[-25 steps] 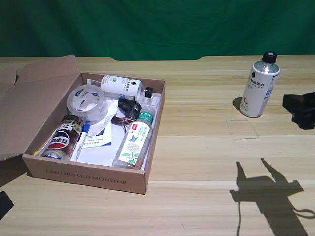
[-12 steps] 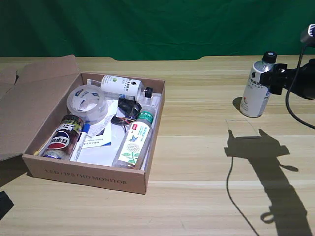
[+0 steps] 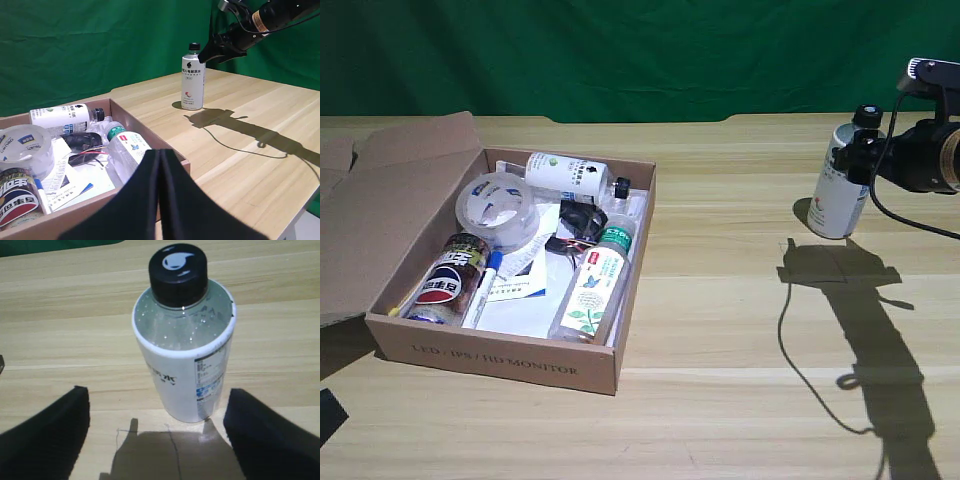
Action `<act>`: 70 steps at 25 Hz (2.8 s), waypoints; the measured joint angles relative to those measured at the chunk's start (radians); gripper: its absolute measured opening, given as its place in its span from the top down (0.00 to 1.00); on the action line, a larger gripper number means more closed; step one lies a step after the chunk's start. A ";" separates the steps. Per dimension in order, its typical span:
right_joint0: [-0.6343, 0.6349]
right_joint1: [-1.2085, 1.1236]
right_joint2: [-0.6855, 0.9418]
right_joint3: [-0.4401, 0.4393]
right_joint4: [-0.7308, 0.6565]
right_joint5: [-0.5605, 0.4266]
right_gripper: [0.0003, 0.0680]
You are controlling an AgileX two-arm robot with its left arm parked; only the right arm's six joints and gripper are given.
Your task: Place the white bottle into the box.
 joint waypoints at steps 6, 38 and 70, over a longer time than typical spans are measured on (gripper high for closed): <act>0.000 0.086 -0.050 -0.006 0.027 0.000 0.04; 0.041 0.444 -0.309 -0.037 0.185 0.000 0.10; 0.482 0.168 -0.357 -0.159 -0.334 0.128 0.22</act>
